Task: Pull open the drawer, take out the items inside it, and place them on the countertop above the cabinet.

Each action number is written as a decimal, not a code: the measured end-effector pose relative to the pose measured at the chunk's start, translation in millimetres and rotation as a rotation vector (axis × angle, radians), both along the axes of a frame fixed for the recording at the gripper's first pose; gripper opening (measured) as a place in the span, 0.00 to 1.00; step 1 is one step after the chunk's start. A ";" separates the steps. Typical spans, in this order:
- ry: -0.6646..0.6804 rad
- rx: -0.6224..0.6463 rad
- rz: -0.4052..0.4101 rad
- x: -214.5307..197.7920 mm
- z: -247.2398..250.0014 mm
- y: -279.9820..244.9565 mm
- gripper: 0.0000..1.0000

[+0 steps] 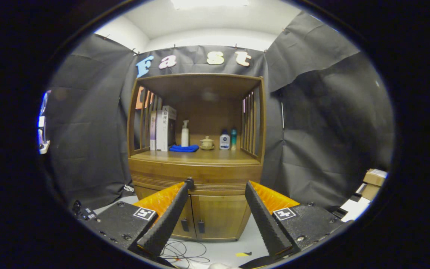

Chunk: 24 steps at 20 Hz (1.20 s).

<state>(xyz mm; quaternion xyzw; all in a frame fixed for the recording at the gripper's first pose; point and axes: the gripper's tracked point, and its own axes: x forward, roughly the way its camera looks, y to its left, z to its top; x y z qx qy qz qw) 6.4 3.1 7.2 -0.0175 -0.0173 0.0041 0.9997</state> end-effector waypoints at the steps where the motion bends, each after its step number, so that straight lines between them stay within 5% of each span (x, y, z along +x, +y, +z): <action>1: -0.006 -0.001 0.002 3.5 2.2 1.4 0.99; 13: -0.018 0.011 0.058 107.0 -3.8 51.2 0.99; 24: 0.100 0.021 0.071 213.7 -66.6 84.7 0.99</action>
